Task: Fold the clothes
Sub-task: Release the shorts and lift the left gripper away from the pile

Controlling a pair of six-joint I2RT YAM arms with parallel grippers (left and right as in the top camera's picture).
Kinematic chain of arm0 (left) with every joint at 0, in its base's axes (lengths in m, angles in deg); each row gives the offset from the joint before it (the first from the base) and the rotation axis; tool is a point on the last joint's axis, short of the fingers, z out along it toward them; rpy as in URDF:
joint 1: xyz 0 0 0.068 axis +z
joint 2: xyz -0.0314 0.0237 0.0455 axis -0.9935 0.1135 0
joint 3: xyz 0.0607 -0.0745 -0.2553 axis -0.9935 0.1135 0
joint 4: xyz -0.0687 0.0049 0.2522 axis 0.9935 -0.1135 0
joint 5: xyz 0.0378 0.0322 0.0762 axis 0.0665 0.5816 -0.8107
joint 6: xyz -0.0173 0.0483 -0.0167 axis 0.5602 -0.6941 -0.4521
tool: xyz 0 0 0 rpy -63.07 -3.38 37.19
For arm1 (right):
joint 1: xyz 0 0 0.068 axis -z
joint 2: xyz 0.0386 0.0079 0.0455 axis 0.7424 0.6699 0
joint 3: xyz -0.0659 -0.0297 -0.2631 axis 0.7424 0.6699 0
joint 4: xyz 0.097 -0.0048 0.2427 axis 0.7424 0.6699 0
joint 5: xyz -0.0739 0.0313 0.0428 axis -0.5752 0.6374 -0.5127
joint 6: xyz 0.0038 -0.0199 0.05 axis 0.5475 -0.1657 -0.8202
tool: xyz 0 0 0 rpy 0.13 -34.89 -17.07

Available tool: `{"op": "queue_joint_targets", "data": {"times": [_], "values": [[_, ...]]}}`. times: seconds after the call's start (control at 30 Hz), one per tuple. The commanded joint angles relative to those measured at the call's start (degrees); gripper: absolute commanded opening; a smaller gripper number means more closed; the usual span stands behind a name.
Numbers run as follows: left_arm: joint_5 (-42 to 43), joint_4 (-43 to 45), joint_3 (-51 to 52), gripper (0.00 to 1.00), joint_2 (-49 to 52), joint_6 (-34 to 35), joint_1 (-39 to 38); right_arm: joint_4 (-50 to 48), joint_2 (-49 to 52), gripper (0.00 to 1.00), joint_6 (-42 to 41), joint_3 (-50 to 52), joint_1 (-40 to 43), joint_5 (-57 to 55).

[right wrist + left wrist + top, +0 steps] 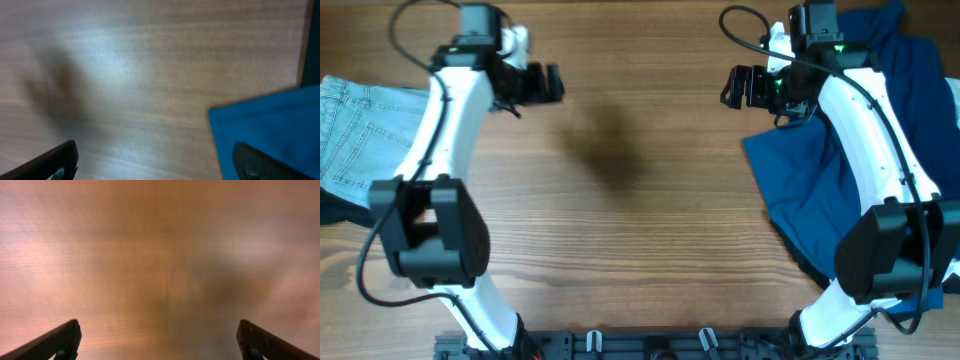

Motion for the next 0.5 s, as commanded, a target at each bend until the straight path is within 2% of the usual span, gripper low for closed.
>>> {"op": "queue_joint_targets", "data": {"times": [0.0, 0.13, 0.2, 0.27, 0.4, 0.43, 0.47], "values": [[-5.7, -10.9, -0.6, 1.0, 0.5, 0.2, -2.6, 5.0, -1.2, 1.0, -3.9, 0.8, 0.0, -1.6], [-5.2, -22.3, -0.6, 1.0, 0.0, 1.8, -2.4, 13.6, -1.7, 1.0, -8.0, 0.8, -0.1, -1.6], [-3.7, -24.2, -0.5, 1.0, -1.5, 2.8, -2.4, 16.7, -4.1, 1.0, -6.9, 1.2, -0.9, -1.6], [-3.5, -24.2, 0.7, 1.0, -4.6, 3.0, -2.7, 14.4, -10.0, 1.0, -6.6, 5.1, -1.8, -2.2], [-3.5, -14.4, 14.3, 1.0, -20.0, 3.4, -3.8, -1.0, -30.7, 1.0, -6.4, 22.8, -2.8, -5.4], [-3.6, -9.6, 19.5, 1.0, -25.0, 3.4, -4.2, -6.4, -38.4, 1.0, -6.3, 29.2, -3.4, -8.2], [-3.5, -2.2, 29.5, 1.0, -34.4, 3.4, -4.9, -11.1, -45.7, 1.0, -5.0, 34.9, -4.4, -11.5]]}}
